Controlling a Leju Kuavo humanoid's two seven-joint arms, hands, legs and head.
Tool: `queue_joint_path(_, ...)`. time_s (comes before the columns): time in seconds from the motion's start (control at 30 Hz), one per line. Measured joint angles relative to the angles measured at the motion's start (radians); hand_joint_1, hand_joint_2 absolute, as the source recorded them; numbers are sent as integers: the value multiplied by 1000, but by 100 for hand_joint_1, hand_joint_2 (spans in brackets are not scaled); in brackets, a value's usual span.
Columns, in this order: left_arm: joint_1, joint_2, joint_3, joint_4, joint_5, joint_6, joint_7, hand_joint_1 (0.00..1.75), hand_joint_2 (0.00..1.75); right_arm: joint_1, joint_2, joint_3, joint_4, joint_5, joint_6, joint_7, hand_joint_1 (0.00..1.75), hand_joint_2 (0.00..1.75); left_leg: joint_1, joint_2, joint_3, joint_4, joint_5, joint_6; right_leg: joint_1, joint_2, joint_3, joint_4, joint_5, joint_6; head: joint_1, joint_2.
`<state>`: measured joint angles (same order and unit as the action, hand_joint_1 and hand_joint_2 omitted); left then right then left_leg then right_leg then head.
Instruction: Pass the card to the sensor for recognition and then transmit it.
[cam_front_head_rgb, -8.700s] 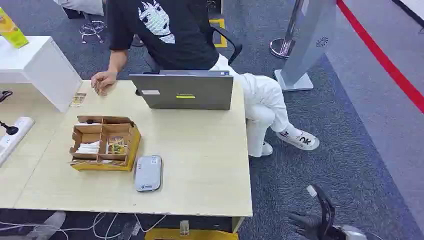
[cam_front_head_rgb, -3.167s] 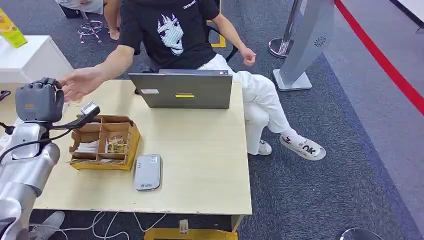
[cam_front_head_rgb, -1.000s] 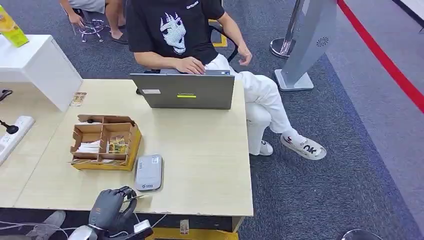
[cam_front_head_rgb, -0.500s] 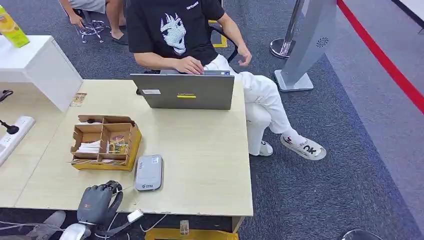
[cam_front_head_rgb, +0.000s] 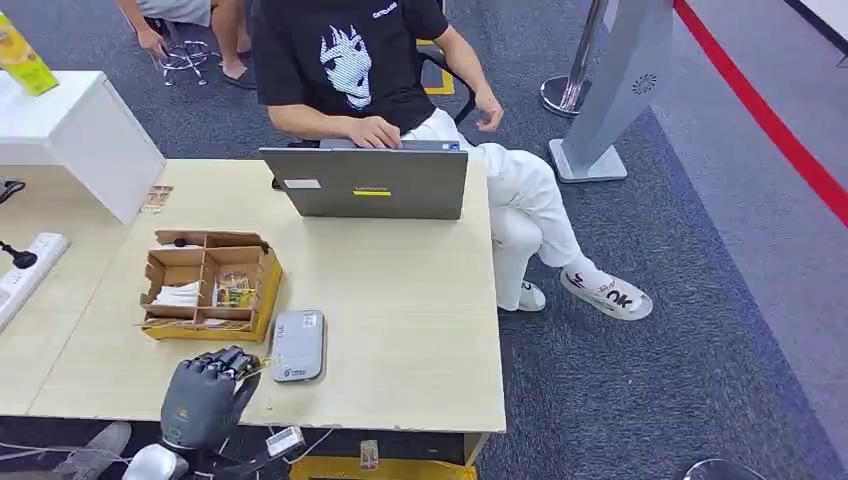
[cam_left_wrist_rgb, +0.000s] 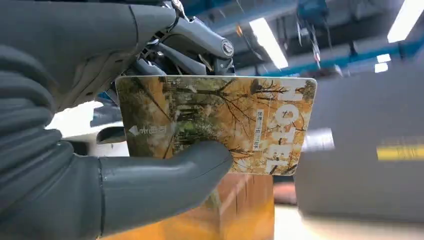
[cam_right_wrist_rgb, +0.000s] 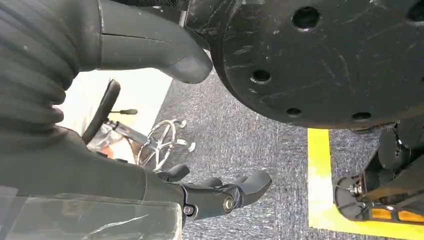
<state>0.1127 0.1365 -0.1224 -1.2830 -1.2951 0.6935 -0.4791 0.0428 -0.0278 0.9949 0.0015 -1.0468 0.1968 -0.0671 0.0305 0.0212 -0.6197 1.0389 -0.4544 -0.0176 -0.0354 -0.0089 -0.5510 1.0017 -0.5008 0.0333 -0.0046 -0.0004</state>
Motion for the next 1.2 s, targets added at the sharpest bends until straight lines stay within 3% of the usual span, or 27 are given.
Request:
queue_joint_path(0.23, 10, -63, 83, -73, -1, -4, -59, 175, 175, 0, 1, 0, 0, 1, -2, 0, 0, 175, 0, 0, 0, 0, 0, 0, 0, 0, 0, 0, 0, 0, 0, 0)
queue_joint_path(0.37, 1, 5, 53, -104, 86, -1, 114, 175, 175, 0, 1, 0, 0, 6, -5, 2, 0, 175, 0, 1, 1, 0, 0, 0, 0, 1, 0, 0, 0, 0, 0, 0)
queue_joint_path(0.6, 1, 56, 27, -121, 93, 1, 127, 175, 175, 0, 1, 0, 0, 8, -4, 2, 0, 175, 0, 0, 1, 0, 0, 0, 0, 0, 0, 0, 0, 0, -2, 0)
queue_joint_path(0.83, 1, 72, 15, -128, 92, 1, 129, 175, 175, 0, 2, 0, 0, 8, -4, 2, 0, 175, 0, 0, 1, 0, 0, 0, 0, 0, -1, 0, 0, 0, -1, 0)
queue_joint_path(1.07, 3, 9, 24, -118, -19, 1, 52, 175, 175, -1, 2, 0, 0, 9, -1, 1, 0, 175, 0, 0, 1, 0, 0, 0, 0, 0, 1, 0, 0, 0, -1, 0)
queue_joint_path(1.2, -17, -9, 56, -75, -20, 0, 89, 175, 175, -1, 2, 0, 0, 9, -1, 2, 0, 175, 0, -1, 1, 0, 0, 0, 0, -1, 0, 0, 0, 0, -1, 0)
